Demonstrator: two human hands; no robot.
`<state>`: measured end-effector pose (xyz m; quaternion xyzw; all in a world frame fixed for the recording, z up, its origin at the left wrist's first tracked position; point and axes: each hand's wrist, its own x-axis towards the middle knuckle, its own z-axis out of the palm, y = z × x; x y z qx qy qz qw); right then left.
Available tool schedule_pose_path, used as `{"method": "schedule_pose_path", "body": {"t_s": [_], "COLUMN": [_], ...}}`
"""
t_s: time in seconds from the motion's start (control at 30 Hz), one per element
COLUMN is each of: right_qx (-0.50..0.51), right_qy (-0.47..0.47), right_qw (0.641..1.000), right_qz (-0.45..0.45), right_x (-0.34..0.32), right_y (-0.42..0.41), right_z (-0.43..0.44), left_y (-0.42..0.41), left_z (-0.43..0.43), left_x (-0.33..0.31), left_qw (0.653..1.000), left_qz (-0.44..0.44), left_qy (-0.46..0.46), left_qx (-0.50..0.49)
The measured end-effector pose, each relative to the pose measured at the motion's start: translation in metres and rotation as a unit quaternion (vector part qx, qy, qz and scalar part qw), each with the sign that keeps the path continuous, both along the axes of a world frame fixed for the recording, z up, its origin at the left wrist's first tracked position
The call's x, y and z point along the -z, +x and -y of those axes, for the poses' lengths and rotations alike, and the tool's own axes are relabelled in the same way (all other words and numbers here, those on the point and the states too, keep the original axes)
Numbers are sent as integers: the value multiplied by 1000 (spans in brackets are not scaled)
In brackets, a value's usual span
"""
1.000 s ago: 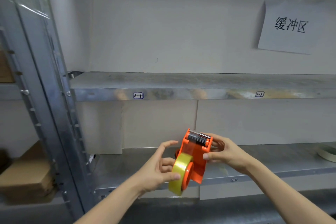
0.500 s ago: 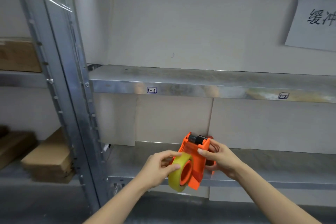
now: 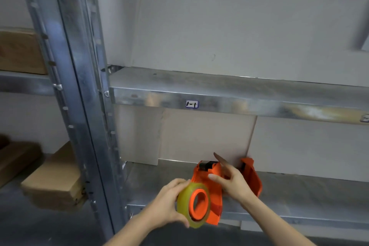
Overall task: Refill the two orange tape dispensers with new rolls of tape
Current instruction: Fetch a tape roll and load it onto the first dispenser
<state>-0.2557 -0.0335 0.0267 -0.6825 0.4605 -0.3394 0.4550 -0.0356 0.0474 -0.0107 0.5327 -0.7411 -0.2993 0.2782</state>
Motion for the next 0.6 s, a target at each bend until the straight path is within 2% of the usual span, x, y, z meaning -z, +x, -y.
{"method": "schedule_pose_path", "body": {"t_s": [0.13, 0.43, 0.6], "right_qx": [19, 40, 64], "right_qy": [-32, -11, -1], "right_qw": [999, 996, 986], "right_qz": [-30, -75, -157], "right_x": [18, 34, 43], "right_y": [16, 58, 76], "right_z": [12, 59, 77], "left_y": [14, 39, 50], "left_z": [12, 44, 57], "left_x": [14, 22, 23], "left_qw": [1000, 999, 998], "left_qz": [7, 23, 20], "left_qy": [4, 8, 51], "left_qx": [4, -21, -37]}}
